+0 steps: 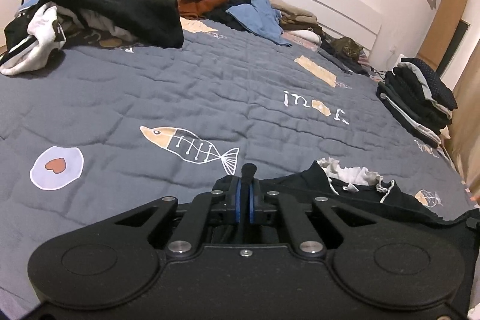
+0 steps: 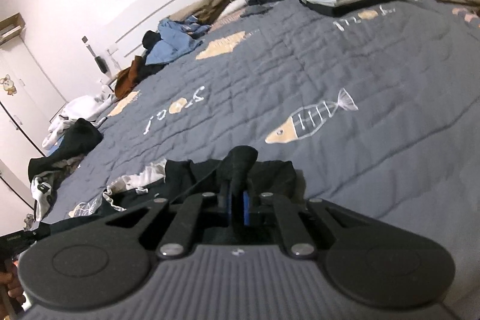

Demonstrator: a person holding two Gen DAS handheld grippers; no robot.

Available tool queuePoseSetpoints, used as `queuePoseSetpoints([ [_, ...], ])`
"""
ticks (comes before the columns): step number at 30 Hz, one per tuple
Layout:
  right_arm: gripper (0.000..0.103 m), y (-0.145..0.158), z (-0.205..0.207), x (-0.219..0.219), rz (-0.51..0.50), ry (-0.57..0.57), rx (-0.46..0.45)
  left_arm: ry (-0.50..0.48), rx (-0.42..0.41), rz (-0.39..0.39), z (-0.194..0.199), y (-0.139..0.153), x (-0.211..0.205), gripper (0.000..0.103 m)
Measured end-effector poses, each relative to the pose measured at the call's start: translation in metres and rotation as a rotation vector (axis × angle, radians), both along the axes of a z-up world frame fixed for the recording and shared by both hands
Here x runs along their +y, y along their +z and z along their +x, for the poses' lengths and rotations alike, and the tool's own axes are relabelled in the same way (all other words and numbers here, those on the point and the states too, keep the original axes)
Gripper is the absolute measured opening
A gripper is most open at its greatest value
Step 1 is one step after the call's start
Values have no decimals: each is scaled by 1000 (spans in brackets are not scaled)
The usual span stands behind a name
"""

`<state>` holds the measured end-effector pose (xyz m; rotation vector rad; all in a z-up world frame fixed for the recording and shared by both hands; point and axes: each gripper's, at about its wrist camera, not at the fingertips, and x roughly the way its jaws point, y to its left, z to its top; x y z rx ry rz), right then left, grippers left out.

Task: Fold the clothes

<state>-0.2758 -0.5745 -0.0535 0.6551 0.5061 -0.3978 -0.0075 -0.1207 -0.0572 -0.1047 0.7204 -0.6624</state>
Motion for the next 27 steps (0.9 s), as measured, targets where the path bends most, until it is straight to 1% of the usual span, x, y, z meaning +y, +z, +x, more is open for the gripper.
queuePoseSetpoints([
  [9, 6, 6, 15, -5, -14, -8, -31, 28, -30, 4, 8, 5, -8, 5],
  [16, 6, 16, 42, -26, -39, -2, -54, 20, -71, -3, 36, 17, -32, 5],
  [20, 6, 12, 63, -42, -35, 6, -38, 13, -73, 13, 54, 12, -48, 5],
  [27, 6, 1, 97, -63, -45, 13, -11, 18, -62, 16, 79, -2, -70, 5],
])
